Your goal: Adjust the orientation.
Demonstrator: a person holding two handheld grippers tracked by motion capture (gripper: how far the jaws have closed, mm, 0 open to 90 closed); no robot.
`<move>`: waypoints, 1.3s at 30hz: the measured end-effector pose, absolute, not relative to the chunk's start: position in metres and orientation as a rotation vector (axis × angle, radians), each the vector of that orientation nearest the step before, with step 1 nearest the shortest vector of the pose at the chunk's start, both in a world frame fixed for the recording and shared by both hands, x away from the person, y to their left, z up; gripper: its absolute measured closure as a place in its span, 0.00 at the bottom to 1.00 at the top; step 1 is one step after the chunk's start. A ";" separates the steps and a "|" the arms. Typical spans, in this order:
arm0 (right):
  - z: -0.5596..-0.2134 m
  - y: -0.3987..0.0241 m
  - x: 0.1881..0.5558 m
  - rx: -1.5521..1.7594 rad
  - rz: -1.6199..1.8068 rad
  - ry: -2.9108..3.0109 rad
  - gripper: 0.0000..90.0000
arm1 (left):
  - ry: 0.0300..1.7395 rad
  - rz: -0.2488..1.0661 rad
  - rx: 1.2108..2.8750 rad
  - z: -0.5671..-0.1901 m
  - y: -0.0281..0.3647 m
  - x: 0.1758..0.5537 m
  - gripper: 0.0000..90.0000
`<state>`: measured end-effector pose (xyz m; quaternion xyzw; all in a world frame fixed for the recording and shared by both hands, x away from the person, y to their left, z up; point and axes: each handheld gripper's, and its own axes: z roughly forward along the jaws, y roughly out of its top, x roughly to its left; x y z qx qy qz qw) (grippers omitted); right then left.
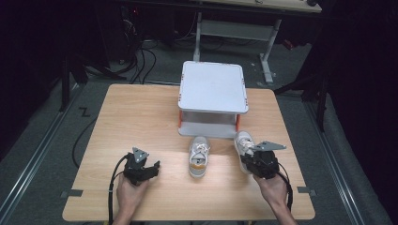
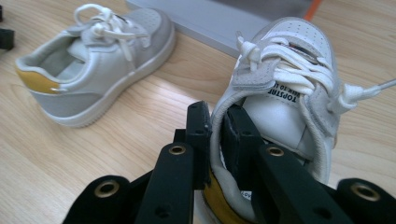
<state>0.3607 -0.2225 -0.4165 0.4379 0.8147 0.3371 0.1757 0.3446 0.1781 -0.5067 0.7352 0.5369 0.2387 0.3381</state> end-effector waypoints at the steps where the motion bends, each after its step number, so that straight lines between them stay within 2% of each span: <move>1: -0.417 -0.215 0.361 1.229 0.960 2.324 0.90 | 1.397 0.622 1.922 -0.506 0.179 0.345 0.36; 23: -0.439 -0.153 0.371 1.194 0.901 2.431 0.90 | 1.400 0.617 1.911 -0.507 0.179 0.345 0.36; 39: -0.450 -0.142 0.371 1.205 0.883 2.467 0.88 | 1.400 0.613 1.907 -0.507 0.179 0.345 0.36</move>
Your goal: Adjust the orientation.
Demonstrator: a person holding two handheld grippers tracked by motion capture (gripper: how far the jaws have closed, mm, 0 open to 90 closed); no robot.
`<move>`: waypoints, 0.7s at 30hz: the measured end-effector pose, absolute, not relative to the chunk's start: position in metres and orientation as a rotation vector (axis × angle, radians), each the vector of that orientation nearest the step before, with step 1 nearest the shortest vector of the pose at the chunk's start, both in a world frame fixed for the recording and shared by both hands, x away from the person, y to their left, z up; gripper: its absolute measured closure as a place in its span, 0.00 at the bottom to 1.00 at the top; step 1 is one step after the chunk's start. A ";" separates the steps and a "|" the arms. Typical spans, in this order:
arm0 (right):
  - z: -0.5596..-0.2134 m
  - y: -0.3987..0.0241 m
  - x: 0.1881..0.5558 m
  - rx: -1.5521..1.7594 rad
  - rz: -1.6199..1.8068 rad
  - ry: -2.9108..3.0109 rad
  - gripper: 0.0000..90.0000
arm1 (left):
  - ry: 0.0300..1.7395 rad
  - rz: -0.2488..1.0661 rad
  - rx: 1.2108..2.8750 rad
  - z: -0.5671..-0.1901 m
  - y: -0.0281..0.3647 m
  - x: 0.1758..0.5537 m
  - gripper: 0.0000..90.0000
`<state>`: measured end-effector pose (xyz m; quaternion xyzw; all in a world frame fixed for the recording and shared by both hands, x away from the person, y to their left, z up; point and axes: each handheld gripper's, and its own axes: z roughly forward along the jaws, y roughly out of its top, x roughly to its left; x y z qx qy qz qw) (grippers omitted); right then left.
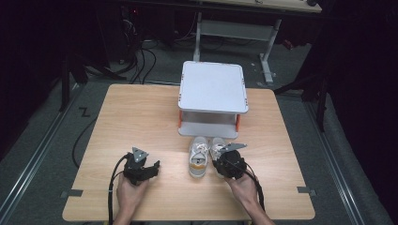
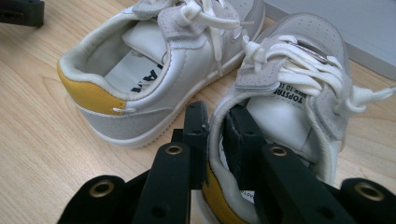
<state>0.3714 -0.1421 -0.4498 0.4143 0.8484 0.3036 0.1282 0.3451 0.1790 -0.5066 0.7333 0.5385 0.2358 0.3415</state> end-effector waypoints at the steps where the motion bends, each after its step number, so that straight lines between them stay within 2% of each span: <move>1: -0.450 -0.142 0.371 1.214 0.893 2.464 0.88 | 1.401 0.614 1.907 -0.507 0.179 0.345 0.36; 8: -0.453 -0.143 0.372 1.222 0.932 2.482 0.82 | 1.402 0.612 1.907 -0.506 0.179 0.345 0.35; 9: -0.453 -0.142 0.373 1.225 0.946 2.494 0.77 | 1.402 0.611 1.906 -0.507 0.179 0.345 0.35; 13: -0.453 -0.140 0.373 1.225 0.957 2.496 0.72 | 1.402 0.611 1.906 -0.507 0.179 0.345 0.35; 16: -0.452 -0.141 0.375 1.252 1.001 2.493 0.60 | 1.404 0.606 1.902 -0.507 0.179 0.345 0.36; 21: -0.449 -0.144 0.375 1.260 1.023 2.495 0.56 | 1.402 0.604 1.900 -0.507 0.180 0.346 0.35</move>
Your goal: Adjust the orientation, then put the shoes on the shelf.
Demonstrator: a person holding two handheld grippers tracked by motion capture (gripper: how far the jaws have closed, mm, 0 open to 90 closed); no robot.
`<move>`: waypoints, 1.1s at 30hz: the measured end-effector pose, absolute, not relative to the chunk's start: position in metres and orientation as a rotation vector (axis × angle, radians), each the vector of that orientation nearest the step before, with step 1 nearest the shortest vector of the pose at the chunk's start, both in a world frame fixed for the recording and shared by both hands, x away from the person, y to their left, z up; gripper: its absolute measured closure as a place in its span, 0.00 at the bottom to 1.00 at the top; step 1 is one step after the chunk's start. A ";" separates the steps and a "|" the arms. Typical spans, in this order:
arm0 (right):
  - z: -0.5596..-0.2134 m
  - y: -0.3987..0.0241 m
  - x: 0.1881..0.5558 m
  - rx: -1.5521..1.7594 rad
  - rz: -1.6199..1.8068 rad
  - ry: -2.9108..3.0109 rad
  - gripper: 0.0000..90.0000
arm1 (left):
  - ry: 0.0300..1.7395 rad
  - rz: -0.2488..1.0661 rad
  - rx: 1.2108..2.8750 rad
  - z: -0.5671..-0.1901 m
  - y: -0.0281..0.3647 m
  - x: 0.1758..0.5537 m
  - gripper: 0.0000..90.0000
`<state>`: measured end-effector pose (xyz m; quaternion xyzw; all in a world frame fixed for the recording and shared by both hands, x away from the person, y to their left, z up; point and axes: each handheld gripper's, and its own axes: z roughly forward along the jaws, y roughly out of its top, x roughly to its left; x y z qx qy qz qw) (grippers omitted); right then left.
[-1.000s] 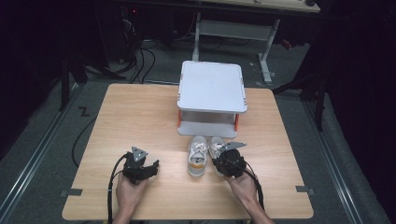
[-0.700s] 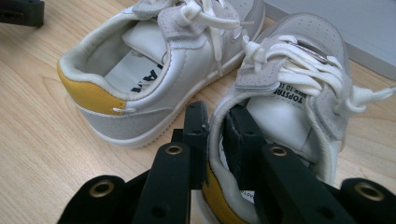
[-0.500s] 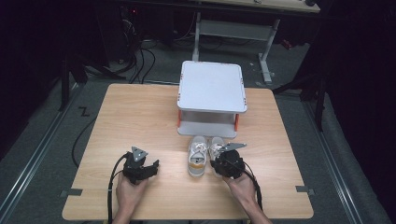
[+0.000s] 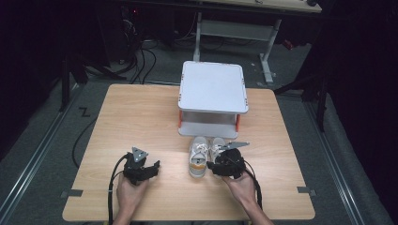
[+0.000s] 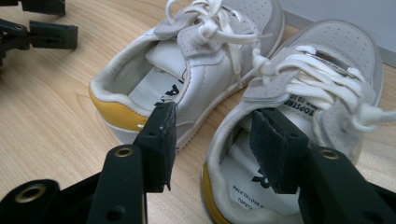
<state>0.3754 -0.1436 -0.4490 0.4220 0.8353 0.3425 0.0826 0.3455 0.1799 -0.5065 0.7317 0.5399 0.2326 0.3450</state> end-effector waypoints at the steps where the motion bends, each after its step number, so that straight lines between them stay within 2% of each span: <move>1: -0.448 -0.144 0.375 1.266 1.031 2.492 0.56 | 1.402 0.602 1.898 -0.507 0.180 0.346 0.35; 19: -0.432 -0.158 0.368 1.239 1.115 2.422 0.56 | 1.402 0.605 1.899 -0.507 0.180 0.346 0.35; 33: -0.432 -0.212 0.372 1.331 1.244 2.209 0.53 | 1.398 0.625 1.922 -0.506 0.178 0.346 0.35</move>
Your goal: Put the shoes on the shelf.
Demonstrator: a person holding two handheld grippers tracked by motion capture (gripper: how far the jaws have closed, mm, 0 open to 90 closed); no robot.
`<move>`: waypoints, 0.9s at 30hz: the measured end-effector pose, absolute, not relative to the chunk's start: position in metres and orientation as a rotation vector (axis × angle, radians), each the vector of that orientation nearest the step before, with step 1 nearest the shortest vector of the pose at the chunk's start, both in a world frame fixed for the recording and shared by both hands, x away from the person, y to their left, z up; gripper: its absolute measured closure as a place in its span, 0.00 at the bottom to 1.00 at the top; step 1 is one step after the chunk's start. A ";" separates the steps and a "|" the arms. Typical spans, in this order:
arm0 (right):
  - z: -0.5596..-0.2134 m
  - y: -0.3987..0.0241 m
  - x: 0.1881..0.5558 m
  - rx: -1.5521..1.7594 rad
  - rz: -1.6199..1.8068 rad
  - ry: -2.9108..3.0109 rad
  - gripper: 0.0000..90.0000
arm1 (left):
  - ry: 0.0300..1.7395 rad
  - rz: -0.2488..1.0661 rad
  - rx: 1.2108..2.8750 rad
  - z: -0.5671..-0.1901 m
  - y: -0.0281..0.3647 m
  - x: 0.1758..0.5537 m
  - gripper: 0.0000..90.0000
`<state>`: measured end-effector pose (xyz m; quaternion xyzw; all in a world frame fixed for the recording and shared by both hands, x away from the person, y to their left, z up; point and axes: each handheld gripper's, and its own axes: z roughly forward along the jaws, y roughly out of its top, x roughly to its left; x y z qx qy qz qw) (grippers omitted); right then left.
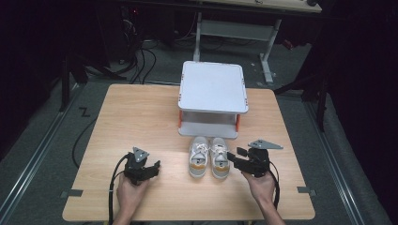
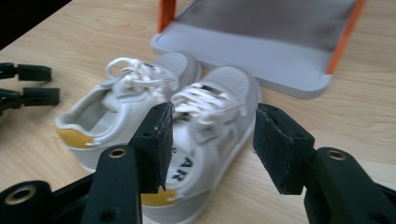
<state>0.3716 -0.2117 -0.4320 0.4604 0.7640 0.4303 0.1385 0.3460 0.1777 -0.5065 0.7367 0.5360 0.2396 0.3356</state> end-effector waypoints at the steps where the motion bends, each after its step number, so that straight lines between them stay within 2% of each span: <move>1: -0.432 -0.215 0.372 1.338 1.248 2.200 0.53 | 1.398 0.626 1.922 -0.506 0.178 0.346 0.35; 7: -0.436 -0.231 0.371 1.362 1.247 2.138 0.49 | 1.405 0.630 1.922 -0.506 0.176 0.346 0.34; 20: -0.479 -0.281 0.375 1.502 1.069 2.015 0.48 | 1.406 0.618 1.919 -0.506 0.176 0.346 0.32; 27: -0.493 -0.291 0.377 1.538 0.984 1.969 0.48 | 1.409 0.603 1.903 -0.506 0.178 0.346 0.33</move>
